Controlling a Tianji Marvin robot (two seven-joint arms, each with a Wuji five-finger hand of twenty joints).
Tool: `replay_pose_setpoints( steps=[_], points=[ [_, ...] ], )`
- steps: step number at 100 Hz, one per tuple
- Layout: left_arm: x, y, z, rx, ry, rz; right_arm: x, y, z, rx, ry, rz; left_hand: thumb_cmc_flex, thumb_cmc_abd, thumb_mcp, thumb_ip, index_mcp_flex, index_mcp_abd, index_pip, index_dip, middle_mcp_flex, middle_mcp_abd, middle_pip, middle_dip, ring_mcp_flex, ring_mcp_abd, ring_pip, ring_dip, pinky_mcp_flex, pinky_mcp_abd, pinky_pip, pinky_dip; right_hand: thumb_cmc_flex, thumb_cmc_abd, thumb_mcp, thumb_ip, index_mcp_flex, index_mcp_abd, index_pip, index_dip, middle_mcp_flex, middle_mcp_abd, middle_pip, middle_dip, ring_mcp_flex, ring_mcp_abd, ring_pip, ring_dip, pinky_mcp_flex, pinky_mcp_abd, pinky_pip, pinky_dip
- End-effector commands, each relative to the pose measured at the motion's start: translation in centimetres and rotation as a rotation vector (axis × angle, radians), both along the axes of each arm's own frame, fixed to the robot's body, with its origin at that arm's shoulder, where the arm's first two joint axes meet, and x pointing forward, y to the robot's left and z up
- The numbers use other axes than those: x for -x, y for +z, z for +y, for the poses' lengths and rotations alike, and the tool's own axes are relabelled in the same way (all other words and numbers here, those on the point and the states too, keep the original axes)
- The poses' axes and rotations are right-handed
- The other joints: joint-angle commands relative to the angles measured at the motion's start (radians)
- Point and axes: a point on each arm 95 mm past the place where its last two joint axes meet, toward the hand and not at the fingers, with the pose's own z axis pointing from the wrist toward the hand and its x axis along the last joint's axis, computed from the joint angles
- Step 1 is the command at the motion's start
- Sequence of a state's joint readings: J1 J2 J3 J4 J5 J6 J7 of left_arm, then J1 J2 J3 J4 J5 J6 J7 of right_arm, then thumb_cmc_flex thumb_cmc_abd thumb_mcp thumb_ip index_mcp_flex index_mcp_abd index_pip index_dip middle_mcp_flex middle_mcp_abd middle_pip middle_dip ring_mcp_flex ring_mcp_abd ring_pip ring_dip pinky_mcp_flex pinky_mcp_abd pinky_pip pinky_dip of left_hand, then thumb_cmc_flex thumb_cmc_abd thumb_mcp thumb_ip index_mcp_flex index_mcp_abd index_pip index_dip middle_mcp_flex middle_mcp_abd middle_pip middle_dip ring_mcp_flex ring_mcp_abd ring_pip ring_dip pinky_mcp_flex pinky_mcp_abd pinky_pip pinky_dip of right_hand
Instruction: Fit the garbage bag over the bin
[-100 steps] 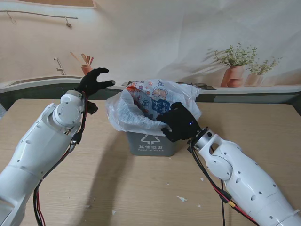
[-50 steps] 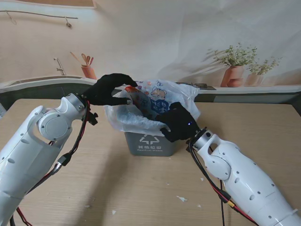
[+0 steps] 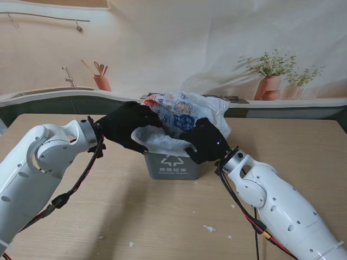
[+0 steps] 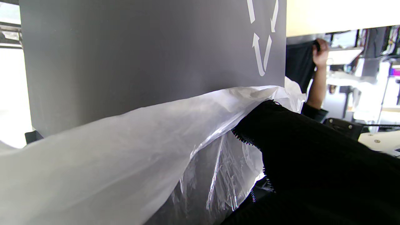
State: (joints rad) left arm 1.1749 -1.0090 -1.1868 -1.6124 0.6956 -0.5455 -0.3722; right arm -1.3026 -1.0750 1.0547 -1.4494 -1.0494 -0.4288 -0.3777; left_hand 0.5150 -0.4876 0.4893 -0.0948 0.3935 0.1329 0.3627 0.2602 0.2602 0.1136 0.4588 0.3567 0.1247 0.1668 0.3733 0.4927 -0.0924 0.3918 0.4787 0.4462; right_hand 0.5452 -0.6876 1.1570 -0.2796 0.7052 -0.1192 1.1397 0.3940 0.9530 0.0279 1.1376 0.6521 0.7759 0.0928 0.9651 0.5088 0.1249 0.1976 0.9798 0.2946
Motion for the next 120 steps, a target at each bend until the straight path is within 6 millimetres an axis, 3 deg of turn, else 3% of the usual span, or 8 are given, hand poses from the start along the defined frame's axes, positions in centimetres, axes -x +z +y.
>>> replay_pose_setpoints(
  steps=[1,32,50,55,62,71,96,120],
  points=[
    [-0.1,-1.1,-0.1,-0.025,0.007,0.028,0.4,-1.0,0.2,0.019,0.003,0.028,-0.025,-0.03,0.038,0.03,-0.02,0.013,-0.009,-0.008,-0.034,-0.022,-0.013,-0.003,-0.013,-0.017,-0.019,-0.012,-0.001,-0.023,-0.04,-0.014,0.056,0.0,0.075,-0.031,0.034,-0.099,0.045,-0.009,0.022,0.017,0.034,0.001,0.031,0.017,0.024,0.013,-0.004,0.011,0.037,-0.005],
    [-0.9,-3.4,-0.4,-0.077,0.024,0.051,0.4,-1.0,0.3,0.019,0.005,0.03,-0.011,-0.02,0.136,0.031,0.052,0.006,0.075,0.033,0.03,-0.019,0.023,0.018,0.012,-0.009,0.007,0.001,0.001,-0.015,-0.019,-0.011,0.052,-0.003,0.076,-0.032,0.031,-0.099,0.047,-0.019,0.023,0.008,0.033,-0.002,0.034,0.018,0.024,0.012,-0.002,0.012,0.039,-0.004],
    [-1.4,-4.0,-0.6,-0.07,0.028,0.038,0.6,-0.9,0.1,0.014,0.022,0.019,0.069,-0.005,0.291,0.018,0.248,-0.084,0.29,0.14,0.21,-0.052,0.086,0.072,0.097,-0.018,0.061,0.009,0.006,-0.008,0.057,-0.033,-0.014,-0.003,0.053,-0.033,-0.044,-0.075,0.001,-0.115,-0.037,-0.018,-0.008,-0.043,0.003,0.015,0.009,0.009,-0.012,0.012,0.029,-0.008],
    [-1.5,-4.1,-0.7,-0.062,0.029,0.03,0.8,-0.7,-0.1,0.016,0.028,0.008,0.138,-0.04,0.266,-0.05,0.289,-0.113,0.358,0.142,0.255,-0.058,0.106,0.089,0.126,-0.02,0.084,0.013,0.004,-0.007,0.092,-0.047,-0.051,0.005,0.034,-0.039,-0.089,-0.065,-0.021,-0.137,-0.088,-0.026,-0.036,-0.061,-0.029,0.015,-0.004,0.007,-0.024,0.013,0.023,-0.01],
    [-1.7,-4.1,-0.8,-0.049,0.03,0.018,1.0,-0.3,-0.4,0.014,0.035,0.001,0.212,-0.075,0.228,-0.068,0.335,-0.155,0.492,0.101,0.329,-0.074,0.124,0.107,0.178,-0.025,0.111,0.016,0.002,-0.004,0.148,-0.083,-0.131,0.044,0.016,0.012,-0.14,-0.042,-0.094,-0.129,-0.189,-0.033,-0.063,-0.081,-0.094,0.017,-0.031,0.008,-0.052,0.006,0.0,-0.011],
    [-1.8,-4.2,-0.9,-0.044,0.031,0.013,1.2,0.1,-0.7,0.007,0.044,-0.001,0.228,-0.066,0.238,-0.068,0.378,-0.168,0.568,0.136,0.38,-0.079,0.143,0.12,0.217,-0.022,0.135,0.023,0.001,-0.001,0.174,-0.087,-0.219,0.089,-0.019,0.14,-0.219,-0.029,-0.204,0.033,-0.325,-0.037,-0.093,-0.109,-0.191,0.013,-0.064,0.01,-0.085,-0.006,-0.042,0.015],
    [-2.1,-4.3,-1.1,-0.044,0.038,0.019,1.2,1.3,-1.1,-0.03,0.074,0.0,0.239,-0.046,0.291,-0.054,0.398,-0.154,0.673,0.258,0.465,-0.062,0.173,0.17,0.304,-0.012,0.187,0.05,-0.005,0.005,0.229,-0.085,-0.334,0.14,-0.244,0.154,-0.421,-0.052,-0.262,0.044,-0.592,-0.054,-0.173,-0.197,-0.388,-0.017,-0.189,-0.037,-0.142,-0.023,-0.172,0.049],
    [-2.3,-4.4,-1.4,-0.052,0.039,0.032,1.5,3.0,-1.7,-0.152,0.107,-0.004,0.235,-0.058,0.337,-0.043,0.411,-0.152,0.666,0.325,0.499,-0.058,0.141,0.273,0.329,-0.004,0.2,0.075,-0.006,0.009,0.229,-0.097,-0.38,0.222,-0.432,0.181,-0.423,-0.085,-0.292,0.044,-0.602,-0.059,-0.195,-0.216,-0.381,-0.018,-0.208,-0.049,-0.108,-0.01,-0.254,0.102]
  ],
)
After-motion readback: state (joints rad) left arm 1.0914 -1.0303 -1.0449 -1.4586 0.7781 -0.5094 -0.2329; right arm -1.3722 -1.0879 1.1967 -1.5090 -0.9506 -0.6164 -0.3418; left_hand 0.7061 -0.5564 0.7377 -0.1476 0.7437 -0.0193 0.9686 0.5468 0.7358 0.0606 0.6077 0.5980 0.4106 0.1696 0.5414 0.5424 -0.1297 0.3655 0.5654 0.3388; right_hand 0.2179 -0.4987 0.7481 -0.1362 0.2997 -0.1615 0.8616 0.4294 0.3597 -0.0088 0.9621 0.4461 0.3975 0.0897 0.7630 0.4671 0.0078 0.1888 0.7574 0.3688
